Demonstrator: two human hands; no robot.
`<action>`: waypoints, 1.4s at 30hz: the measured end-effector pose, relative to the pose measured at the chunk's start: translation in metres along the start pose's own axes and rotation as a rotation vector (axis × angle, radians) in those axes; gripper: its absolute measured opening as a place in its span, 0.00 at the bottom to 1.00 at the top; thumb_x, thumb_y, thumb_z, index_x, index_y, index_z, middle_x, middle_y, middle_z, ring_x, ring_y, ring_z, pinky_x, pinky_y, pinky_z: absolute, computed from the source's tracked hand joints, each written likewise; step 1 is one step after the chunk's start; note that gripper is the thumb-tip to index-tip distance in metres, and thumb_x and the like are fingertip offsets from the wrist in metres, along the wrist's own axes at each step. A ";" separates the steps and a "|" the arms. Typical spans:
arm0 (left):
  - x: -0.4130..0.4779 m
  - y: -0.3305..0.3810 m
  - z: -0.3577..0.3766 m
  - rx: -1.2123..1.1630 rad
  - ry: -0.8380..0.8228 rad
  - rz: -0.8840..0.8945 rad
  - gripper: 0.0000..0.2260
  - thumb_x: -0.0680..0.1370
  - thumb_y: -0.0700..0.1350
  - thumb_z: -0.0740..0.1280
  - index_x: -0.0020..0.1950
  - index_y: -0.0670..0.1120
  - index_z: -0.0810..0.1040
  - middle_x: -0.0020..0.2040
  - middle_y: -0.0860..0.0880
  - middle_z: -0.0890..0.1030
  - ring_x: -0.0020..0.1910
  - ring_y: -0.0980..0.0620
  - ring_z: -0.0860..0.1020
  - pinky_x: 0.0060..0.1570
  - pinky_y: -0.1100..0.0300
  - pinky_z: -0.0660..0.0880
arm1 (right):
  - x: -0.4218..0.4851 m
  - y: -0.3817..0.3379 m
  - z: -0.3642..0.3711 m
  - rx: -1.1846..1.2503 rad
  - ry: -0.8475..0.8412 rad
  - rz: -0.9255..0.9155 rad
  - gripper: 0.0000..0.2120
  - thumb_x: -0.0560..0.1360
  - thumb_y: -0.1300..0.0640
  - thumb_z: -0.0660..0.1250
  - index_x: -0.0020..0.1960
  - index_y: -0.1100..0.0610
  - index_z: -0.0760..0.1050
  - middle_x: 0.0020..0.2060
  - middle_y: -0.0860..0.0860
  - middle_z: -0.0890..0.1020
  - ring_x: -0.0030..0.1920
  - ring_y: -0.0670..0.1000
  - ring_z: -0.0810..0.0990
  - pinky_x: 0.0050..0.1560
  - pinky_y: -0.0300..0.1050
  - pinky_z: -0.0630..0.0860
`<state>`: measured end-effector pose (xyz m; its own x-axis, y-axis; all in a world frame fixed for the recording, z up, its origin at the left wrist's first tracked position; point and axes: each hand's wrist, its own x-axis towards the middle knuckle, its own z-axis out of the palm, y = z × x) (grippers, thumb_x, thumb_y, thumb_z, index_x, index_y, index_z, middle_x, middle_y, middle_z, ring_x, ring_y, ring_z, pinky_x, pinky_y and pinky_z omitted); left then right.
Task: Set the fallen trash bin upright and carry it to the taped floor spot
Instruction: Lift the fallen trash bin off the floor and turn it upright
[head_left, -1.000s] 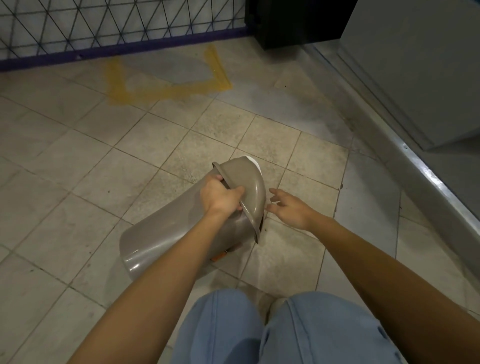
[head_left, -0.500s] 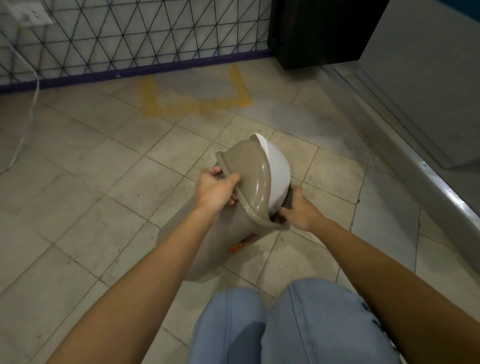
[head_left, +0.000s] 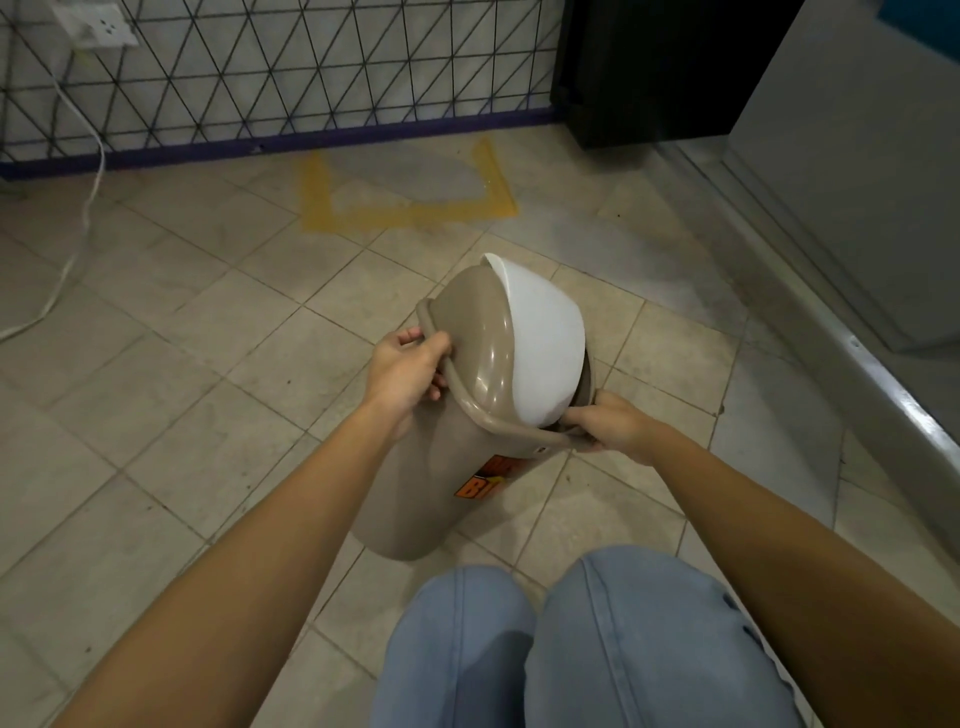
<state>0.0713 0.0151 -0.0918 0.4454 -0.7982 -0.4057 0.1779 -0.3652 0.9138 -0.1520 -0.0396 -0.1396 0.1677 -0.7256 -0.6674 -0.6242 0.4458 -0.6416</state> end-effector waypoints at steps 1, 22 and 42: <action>0.000 0.001 -0.002 0.005 -0.002 0.003 0.20 0.69 0.40 0.67 0.61 0.36 0.74 0.27 0.51 0.76 0.20 0.58 0.71 0.18 0.66 0.66 | -0.001 0.000 -0.001 0.015 -0.008 -0.001 0.18 0.70 0.56 0.68 0.56 0.65 0.73 0.47 0.60 0.80 0.43 0.54 0.79 0.49 0.52 0.80; 0.005 -0.033 -0.049 0.090 0.067 0.039 0.16 0.76 0.46 0.63 0.63 0.44 0.75 0.38 0.49 0.79 0.35 0.53 0.79 0.31 0.64 0.75 | -0.027 -0.031 -0.006 0.154 0.010 -0.153 0.16 0.62 0.59 0.75 0.46 0.53 0.73 0.43 0.52 0.81 0.45 0.51 0.81 0.47 0.46 0.79; -0.005 -0.043 -0.053 0.188 0.230 0.120 0.18 0.76 0.47 0.63 0.65 0.47 0.73 0.40 0.49 0.80 0.40 0.50 0.80 0.46 0.50 0.80 | -0.037 -0.029 0.012 -0.268 0.178 -0.489 0.64 0.53 0.49 0.82 0.75 0.50 0.43 0.71 0.51 0.58 0.71 0.53 0.59 0.70 0.54 0.62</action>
<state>0.1080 0.0603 -0.1280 0.6439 -0.7196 -0.2601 -0.0435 -0.3738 0.9265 -0.1310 -0.0193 -0.1002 0.3685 -0.9009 -0.2292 -0.6815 -0.0941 -0.7258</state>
